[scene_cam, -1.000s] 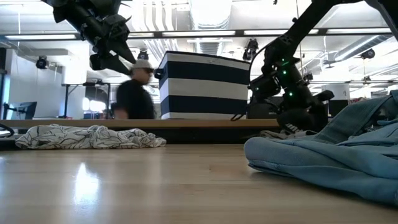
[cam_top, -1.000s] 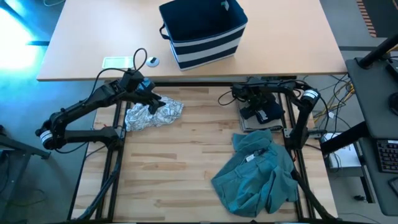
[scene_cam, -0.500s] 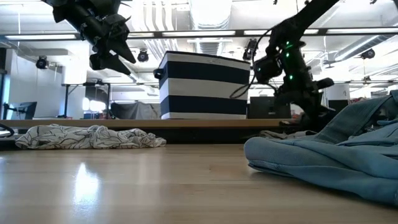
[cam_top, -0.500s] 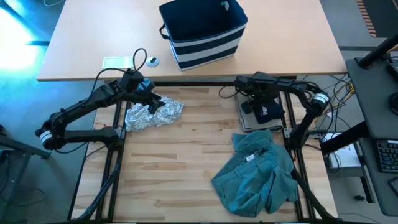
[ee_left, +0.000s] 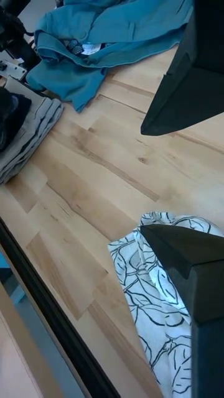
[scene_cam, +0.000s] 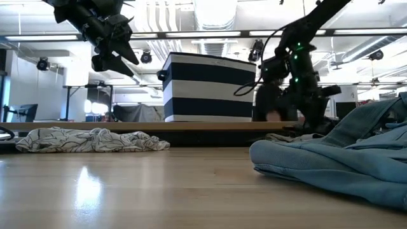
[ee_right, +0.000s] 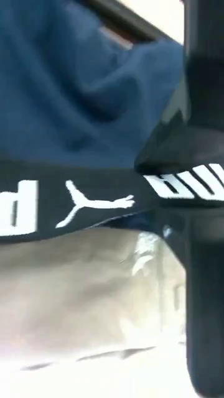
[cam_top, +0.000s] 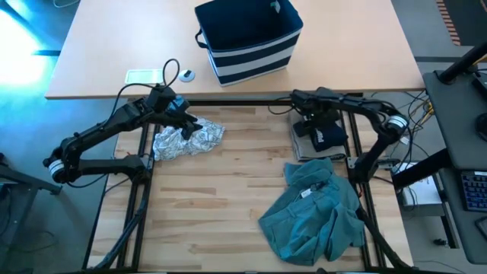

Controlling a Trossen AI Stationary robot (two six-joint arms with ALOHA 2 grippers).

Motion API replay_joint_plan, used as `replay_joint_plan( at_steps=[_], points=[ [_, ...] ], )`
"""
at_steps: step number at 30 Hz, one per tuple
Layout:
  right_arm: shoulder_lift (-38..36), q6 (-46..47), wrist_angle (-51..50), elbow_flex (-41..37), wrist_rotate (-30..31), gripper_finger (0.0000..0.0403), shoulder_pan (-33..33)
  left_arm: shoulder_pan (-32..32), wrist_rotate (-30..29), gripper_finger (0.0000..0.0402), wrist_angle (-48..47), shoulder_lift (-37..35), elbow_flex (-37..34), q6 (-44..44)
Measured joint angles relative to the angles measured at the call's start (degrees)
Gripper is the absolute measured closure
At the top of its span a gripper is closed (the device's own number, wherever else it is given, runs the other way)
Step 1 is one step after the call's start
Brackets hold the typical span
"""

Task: Fold Laundry from Bin
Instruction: Stack the folded blue boxer on top of the folded brown shorts

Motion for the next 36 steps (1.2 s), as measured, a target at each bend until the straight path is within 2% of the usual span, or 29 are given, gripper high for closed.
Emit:
replay_joint_plan(
  at_steps=[6,11,17,24,33,36],
  points=[
    [2.62,1.02,7.70,-2.09,0.02,0.0216,0.00,-0.01,0.00,0.0171,-0.43,-0.11,0.00,0.00],
    [4.57,0.98,8.34,-3.89,2.12,0.0187,0.00,-0.02,0.00,0.0171,-0.52,-0.11,0.00,-0.02],
    [4.95,1.26,7.78,-5.27,5.31,0.0184,0.00,-0.01,-0.03,0.0171,-0.50,-0.11,-0.01,0.00],
    [4.77,3.17,2.10,-5.35,11.07,0.0184,-0.04,0.02,-1.42,0.0171,-0.48,-0.11,0.00,0.00],
    [5.02,2.99,3.12,-5.54,8.74,0.0186,-0.15,0.09,-1.42,0.0171,-0.38,-0.11,-0.01,0.02],
    [5.30,2.99,4.55,-6.48,8.63,0.0214,-0.15,0.09,-1.44,0.0171,-0.36,-0.11,-0.02,0.02]
  ],
)
